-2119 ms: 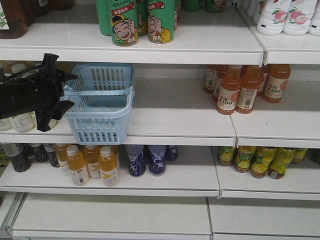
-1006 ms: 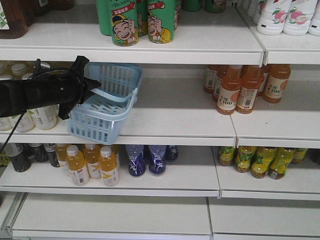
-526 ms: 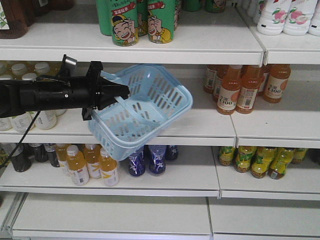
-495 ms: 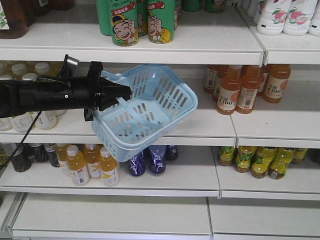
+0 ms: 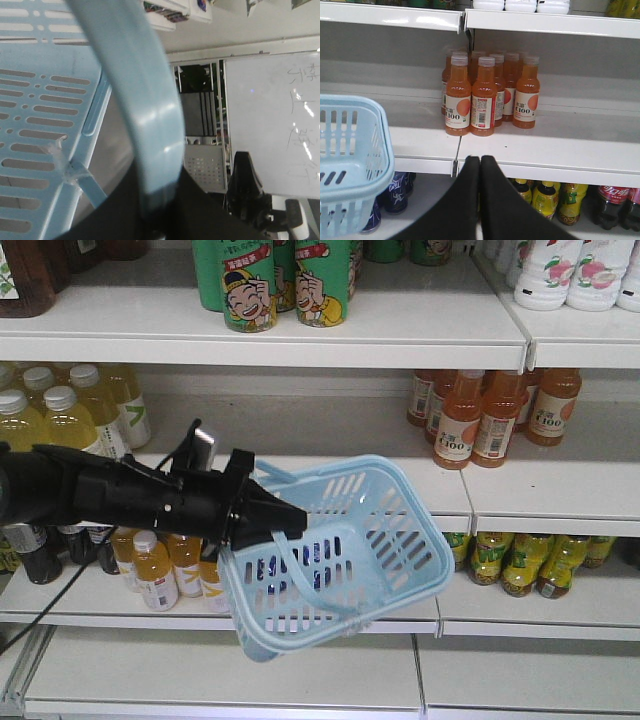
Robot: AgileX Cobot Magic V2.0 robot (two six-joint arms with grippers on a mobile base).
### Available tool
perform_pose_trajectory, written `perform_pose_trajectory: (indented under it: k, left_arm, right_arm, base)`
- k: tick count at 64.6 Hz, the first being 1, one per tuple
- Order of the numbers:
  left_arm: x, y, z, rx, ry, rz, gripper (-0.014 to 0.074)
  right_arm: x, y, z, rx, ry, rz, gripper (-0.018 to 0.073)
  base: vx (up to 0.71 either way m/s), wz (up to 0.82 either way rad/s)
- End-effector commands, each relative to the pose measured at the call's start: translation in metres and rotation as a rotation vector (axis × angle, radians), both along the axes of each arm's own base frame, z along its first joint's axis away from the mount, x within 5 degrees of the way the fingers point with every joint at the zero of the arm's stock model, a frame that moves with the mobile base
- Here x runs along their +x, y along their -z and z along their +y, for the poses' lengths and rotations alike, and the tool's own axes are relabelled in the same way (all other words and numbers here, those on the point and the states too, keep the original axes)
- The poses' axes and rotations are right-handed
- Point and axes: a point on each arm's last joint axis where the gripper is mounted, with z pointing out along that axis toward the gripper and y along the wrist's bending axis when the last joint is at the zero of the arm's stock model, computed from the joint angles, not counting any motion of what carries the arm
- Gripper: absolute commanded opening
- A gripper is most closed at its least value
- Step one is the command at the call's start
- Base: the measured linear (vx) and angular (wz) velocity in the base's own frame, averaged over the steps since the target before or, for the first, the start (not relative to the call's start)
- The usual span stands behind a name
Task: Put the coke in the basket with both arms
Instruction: 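Lift the basket off the shelf with the left gripper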
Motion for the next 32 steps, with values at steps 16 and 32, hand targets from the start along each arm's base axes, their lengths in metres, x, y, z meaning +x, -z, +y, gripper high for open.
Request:
perform_pose_trajectory:
  k: [16,32]
  left_arm:
    - [-0.05,0.012,-0.007,-0.013,0.155,0.052,-0.0008]
    - [-0.068,0.03,-0.002,-0.003,0.165,0.081,-0.0008]
  right_arm:
    - [-0.001,-0.005,0.0,-0.012,0.002,-0.082,-0.001]
    - [-0.001,-0.005,0.0,-0.012,0.002,-0.082,-0.001]
  base:
    - [0.0,0.0]
    - [0.0,0.0]
